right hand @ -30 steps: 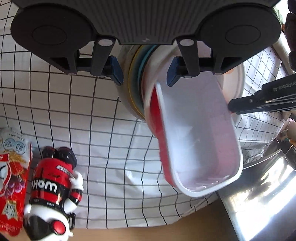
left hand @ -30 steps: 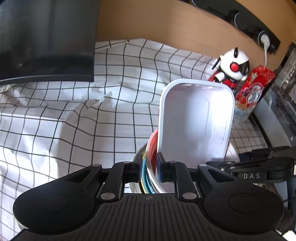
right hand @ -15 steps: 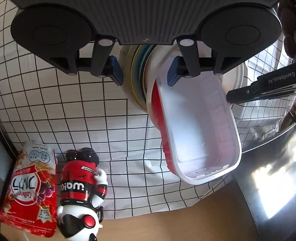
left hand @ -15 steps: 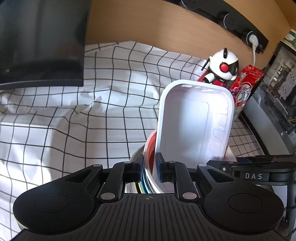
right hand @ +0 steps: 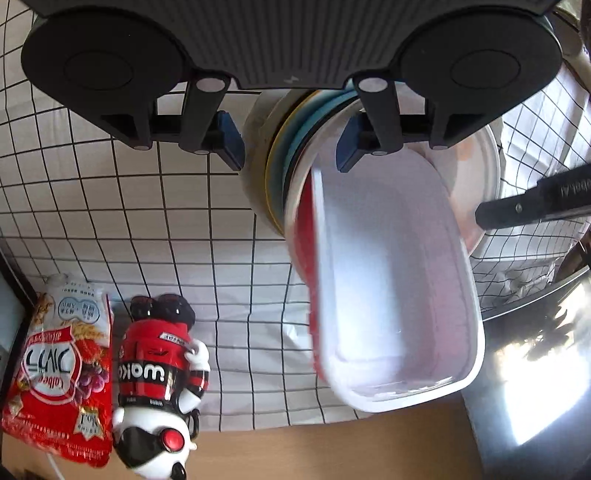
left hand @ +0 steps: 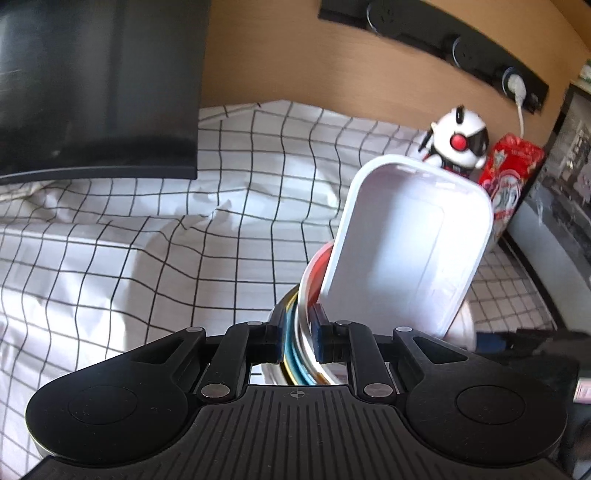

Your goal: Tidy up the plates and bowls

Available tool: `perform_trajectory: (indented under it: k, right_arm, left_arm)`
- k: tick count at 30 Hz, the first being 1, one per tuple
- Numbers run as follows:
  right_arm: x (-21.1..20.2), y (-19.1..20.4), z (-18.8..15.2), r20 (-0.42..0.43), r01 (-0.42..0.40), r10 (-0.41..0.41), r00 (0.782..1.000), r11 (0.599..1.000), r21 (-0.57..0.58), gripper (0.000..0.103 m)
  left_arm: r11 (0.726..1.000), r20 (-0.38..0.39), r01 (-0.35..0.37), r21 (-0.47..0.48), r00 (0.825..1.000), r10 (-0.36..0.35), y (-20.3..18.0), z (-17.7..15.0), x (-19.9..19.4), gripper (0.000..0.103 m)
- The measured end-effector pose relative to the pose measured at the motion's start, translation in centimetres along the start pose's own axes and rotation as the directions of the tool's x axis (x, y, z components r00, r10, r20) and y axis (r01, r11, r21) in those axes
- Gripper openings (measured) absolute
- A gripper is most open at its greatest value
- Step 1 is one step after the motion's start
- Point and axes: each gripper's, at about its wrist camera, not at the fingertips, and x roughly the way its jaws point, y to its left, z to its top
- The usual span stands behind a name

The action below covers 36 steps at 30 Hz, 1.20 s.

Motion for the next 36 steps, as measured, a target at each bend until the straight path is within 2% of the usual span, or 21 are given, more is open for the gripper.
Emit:
perform_trajectory:
  k: [2,5,8,11,12,16,18,21,24,26,29,33,36]
  right_arm:
    - [-1.3,0.2,-0.6,0.059,-0.014,0.015,0.998,1.0,-0.024,0.055]
    - [-4.4,0.2,-1.6,0.164,-0.048,0.055,0.985,0.998,-0.044,0.056]
    - [-7.5,-0.1,-3.7,0.24,-0.065,0.069,0.968,0.998,-0.027,0.066]
    - [-10.4,-0.1,-7.3,0.308,-0.094,0.097,0.946,0.995,-0.024,0.076]
    - [-11.1,-0.1,-8.6,0.321,-0.103,0.108,0.941,0.994,-0.034,0.082]
    - [-12.9,0.4,-14.0,0.297,-0.098,0.115,0.948,0.993,-0.074,0.084]
    - [-13.6,0.4,-16.1,0.281,-0.113,0.135,0.95,0.989,-0.095,0.084]
    - [-14.8,0.0,-18.4,0.29,-0.088,0.114,0.95,0.991,-0.1,0.084]
    - [-16.3,-0.6,-19.9,0.319,-0.084,0.113,0.941,0.991,-0.104,0.084]
    - [-17.0,-0.6,-21.1,0.346,-0.059,0.096,0.933,0.992,-0.115,0.084]
    - [-17.2,-0.7,-22.1,0.37,-0.011,0.056,0.927,0.992,-0.123,0.084]
    - [-17.1,-1.0,-22.9,0.348,-0.006,0.049,0.936,0.992,-0.124,0.084]
    - [-17.4,-1.1,-23.4,0.355,0.007,0.038,0.934,0.992,-0.124,0.084]
  left_arm:
    - [0.999,0.037,-0.005,-0.035,0.999,0.007,-0.2,-0.5,-1.4,0.016]
    - [0.995,0.109,0.049,-0.089,0.993,-0.04,-0.4,-2.0,-4.9,0.016]
    - [0.989,0.17,0.073,-0.126,0.984,-0.051,-1.0,-4.8,-8.4,0.016]
    - [0.991,0.211,0.037,-0.125,0.978,-0.01,-2.3,-8.8,-11.0,0.016]
    - [0.992,0.221,0.02,-0.122,0.975,0.008,-2.8,-10.2,-11.6,0.015]
    - [0.995,0.293,-0.062,-0.072,0.953,0.081,-5.1,-15.2,-14.0,0.015]
    - [0.995,0.283,-0.092,-0.04,0.954,0.1,-6.4,-16.8,-14.9,0.015]
    - [0.992,0.259,-0.102,-0.067,0.959,0.116,-7.7,-19.3,-16.1,0.015]
    - [0.995,0.28,-0.077,-0.056,0.956,0.09,-8.9,-21.5,-16.9,0.015]
    - [0.994,0.291,-0.105,-0.028,0.95,0.109,-9.9,-22.4,-16.9,0.016]
    - [0.991,0.285,-0.134,-0.007,0.95,0.13,-10.7,-23.2,-16.6,0.016]
    - [0.991,0.252,-0.135,0.0,0.959,0.131,-11.3,-23.8,-16.0,0.016]
    - [0.991,0.242,-0.132,0.007,0.962,0.126,-11.4,-24.0,-15.8,0.016]
